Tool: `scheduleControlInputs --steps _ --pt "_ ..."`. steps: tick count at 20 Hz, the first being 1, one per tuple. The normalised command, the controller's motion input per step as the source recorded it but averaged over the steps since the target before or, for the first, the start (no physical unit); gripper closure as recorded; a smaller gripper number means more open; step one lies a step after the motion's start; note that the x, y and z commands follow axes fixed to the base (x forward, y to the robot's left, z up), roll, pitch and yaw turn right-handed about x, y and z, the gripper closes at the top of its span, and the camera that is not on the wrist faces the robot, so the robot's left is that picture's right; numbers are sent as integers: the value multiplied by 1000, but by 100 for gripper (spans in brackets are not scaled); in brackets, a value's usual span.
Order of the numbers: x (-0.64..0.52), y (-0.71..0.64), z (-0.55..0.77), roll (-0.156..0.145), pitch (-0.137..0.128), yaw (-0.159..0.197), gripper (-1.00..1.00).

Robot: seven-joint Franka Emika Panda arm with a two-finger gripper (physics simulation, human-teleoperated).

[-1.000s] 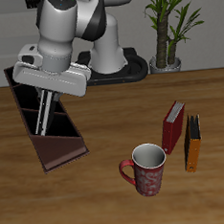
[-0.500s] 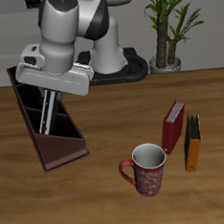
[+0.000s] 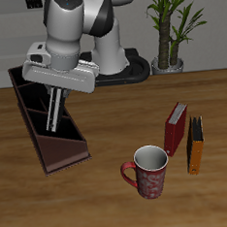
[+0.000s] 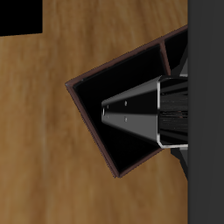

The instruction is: Place the striped book into the right desk caddy's left compartment

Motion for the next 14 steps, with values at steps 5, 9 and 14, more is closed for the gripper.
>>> scheduleControlInputs --steps 5,9,14 --pt "-19 -137 38 -72 33 -49 -100" --pt "17 -71 28 -20 16 -27 -100" --pt "17 -49 28 -13 6 -20 -100"
